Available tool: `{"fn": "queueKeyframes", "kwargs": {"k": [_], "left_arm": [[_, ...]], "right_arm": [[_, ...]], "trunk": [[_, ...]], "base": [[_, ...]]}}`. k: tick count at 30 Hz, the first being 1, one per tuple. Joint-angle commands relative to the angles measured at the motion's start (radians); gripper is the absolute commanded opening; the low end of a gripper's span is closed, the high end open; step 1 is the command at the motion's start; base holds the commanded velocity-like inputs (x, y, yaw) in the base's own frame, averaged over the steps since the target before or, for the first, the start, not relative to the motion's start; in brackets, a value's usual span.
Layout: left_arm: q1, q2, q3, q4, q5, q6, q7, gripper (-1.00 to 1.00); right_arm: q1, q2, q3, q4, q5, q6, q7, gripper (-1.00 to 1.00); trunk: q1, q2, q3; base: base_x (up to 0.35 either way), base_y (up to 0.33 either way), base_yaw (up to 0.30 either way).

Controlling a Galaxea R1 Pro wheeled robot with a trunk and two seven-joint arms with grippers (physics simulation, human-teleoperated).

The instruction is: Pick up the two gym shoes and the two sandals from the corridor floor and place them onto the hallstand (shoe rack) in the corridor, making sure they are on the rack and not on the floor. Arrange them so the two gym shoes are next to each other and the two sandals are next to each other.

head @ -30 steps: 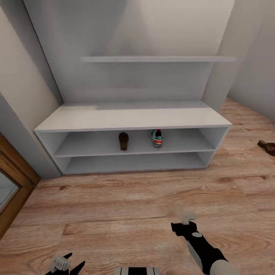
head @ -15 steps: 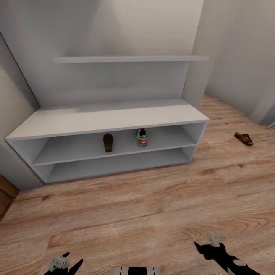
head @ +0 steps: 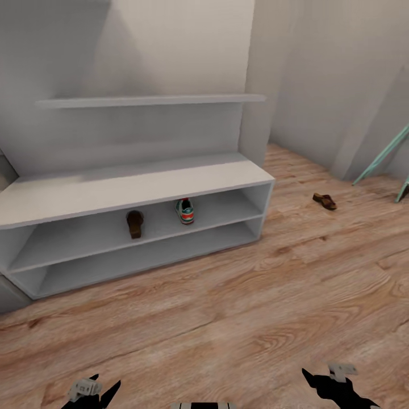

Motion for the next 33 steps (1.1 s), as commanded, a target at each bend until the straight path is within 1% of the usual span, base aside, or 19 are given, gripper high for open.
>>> {"fn": "queueKeyframes", "kwargs": {"k": [1,5,11,17,20,25,33], "left_arm": [[0.0,0.0,0.003,0.001,0.005,-0.001,0.013,1.0],[0.0,-0.002,0.002,0.004,0.004,-0.003,0.061,1.0],[0.0,-0.004,0.002,0.009,0.004,-0.003,0.092,1.0],[0.0,-0.006,0.002,0.011,0.005,-0.005,0.14,1.0],[0.0,-0.006,0.002,0.011,0.007,-0.006,0.157,1.0],[0.0,-0.006,0.002,0.011,0.007,-0.007,0.167,1.0],[0.0,-0.006,0.003,0.011,0.008,-0.008,0.17,1.0]], "right_arm": [[-0.001,0.0,-0.004,0.002,-0.011,0.001,0.01,1.0],[-0.001,0.004,-0.004,0.002,-0.012,0.001,0.009,1.0],[-0.001,0.006,-0.004,0.002,-0.012,0.001,0.006,1.0],[0.006,0.007,-0.004,0.003,-0.013,0.0,0.004,1.0],[0.011,0.008,-0.004,0.002,-0.016,-0.001,0.004,1.0],[0.014,0.008,-0.004,0.002,-0.019,-0.002,0.003,1.0],[0.014,0.007,-0.006,0.002,-0.02,-0.003,0.002,1.0]], "trunk": [[-0.004,0.007,0.002],[-0.019,0.035,0.015],[-0.042,0.077,0.034],[-0.065,0.119,0.053],[-0.077,0.14,0.063],[-0.096,0.175,0.081],[-0.096,0.175,0.085]], "base": [[0.0,0.0,-0.3],[0.0,0.0,-0.3],[0.0,0.0,-0.3],[0.0,0.0,-0.3],[0.0,0.0,-0.3],[0.0,0.0,-0.3],[0.0,0.0,-0.3]]}}
